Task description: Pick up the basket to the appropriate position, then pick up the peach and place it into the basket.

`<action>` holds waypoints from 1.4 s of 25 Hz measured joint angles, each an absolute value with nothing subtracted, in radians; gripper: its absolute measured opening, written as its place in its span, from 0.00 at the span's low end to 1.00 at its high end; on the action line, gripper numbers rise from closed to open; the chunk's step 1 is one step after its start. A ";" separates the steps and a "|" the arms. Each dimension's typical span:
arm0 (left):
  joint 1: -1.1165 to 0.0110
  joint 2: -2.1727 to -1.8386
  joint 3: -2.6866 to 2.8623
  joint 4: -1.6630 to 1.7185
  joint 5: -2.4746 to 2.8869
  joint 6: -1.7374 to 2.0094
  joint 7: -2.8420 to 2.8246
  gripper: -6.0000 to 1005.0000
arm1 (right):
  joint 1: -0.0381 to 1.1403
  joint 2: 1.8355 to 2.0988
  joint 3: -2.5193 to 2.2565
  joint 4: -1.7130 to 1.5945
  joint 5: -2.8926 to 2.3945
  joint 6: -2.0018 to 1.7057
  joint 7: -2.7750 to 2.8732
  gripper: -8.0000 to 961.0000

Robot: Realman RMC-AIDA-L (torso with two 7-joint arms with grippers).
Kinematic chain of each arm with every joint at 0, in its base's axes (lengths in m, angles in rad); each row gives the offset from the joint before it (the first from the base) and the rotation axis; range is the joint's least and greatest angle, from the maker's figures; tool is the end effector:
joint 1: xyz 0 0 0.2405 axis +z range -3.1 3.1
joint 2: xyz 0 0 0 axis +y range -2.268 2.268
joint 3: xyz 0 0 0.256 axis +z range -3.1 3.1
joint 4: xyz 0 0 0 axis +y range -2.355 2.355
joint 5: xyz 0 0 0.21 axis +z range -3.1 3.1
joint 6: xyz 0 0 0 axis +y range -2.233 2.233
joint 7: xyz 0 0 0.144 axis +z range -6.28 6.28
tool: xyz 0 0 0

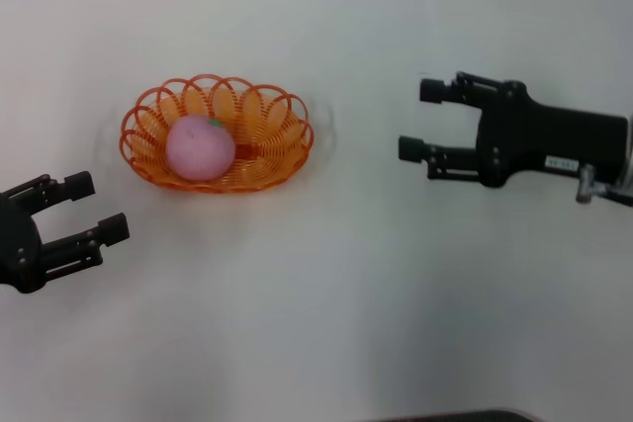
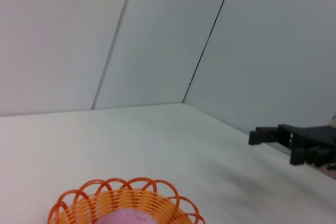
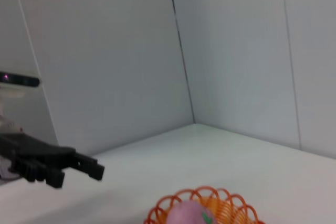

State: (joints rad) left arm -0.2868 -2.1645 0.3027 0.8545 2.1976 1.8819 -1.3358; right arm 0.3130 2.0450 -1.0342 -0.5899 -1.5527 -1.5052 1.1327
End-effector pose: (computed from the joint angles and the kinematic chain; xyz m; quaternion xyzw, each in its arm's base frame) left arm -0.3216 0.2278 0.0322 -0.8994 -0.2903 -0.2823 0.1646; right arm 0.2883 0.2827 -0.0124 -0.9204 0.1808 0.3019 0.1703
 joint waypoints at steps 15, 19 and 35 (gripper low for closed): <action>-0.272 -2.166 0.298 0.840 2.203 1.877 -1.227 0.79 | 0.316 2.045 -1.012 -0.516 -1.598 -1.483 1.098 0.89; -0.265 -2.167 0.296 0.831 2.199 1.867 -1.176 0.79 | 0.317 2.046 -1.014 -0.515 -1.599 -1.483 1.098 0.89; -0.261 -2.168 0.296 0.825 2.195 1.851 -1.166 0.79 | 0.326 2.054 -1.014 -0.515 -1.612 -1.485 1.098 0.89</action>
State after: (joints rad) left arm -0.2611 -2.1676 0.2960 0.8252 2.1950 1.8513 -1.1658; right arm 0.3258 2.0537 -1.0138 -0.5154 -1.6125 -1.4846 1.0984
